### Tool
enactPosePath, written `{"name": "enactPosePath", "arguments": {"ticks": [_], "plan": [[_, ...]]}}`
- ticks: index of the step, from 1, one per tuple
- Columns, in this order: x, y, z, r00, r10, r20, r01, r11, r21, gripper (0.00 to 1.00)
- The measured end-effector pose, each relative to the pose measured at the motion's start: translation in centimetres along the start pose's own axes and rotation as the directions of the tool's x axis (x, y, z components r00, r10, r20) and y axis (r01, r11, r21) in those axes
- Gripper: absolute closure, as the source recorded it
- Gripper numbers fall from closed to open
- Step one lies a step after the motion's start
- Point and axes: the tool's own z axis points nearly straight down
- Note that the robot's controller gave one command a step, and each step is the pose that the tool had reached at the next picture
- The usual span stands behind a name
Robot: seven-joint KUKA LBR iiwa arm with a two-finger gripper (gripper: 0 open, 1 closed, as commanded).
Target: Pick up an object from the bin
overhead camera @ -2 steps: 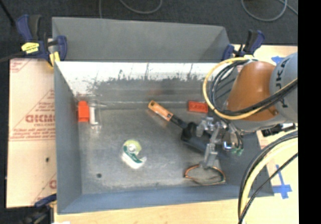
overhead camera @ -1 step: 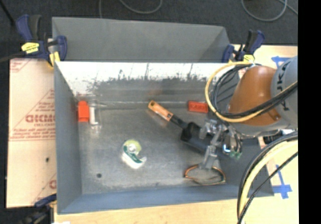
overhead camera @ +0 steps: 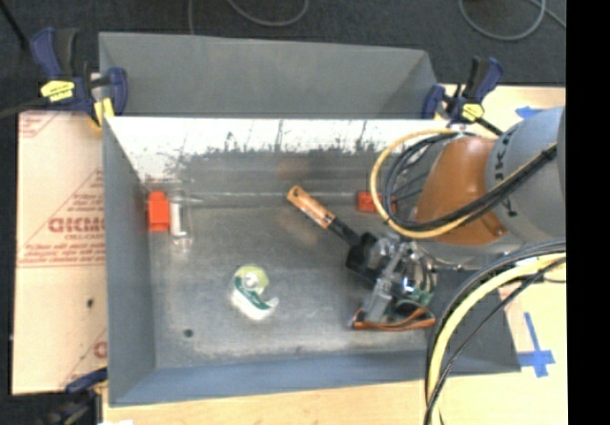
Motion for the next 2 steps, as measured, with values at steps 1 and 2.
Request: {"name": "enactPosePath", "arguments": {"ticks": [1, 2], "plan": [[0.06, 0.25, 0.05, 0.988, 0.152, 0.004, -0.152, 0.988, 0.001, 1.00], [0.06, 0.25, 0.05, 0.988, 0.151, 0.004, -0.151, 0.989, 0.001, 1.00]]}}
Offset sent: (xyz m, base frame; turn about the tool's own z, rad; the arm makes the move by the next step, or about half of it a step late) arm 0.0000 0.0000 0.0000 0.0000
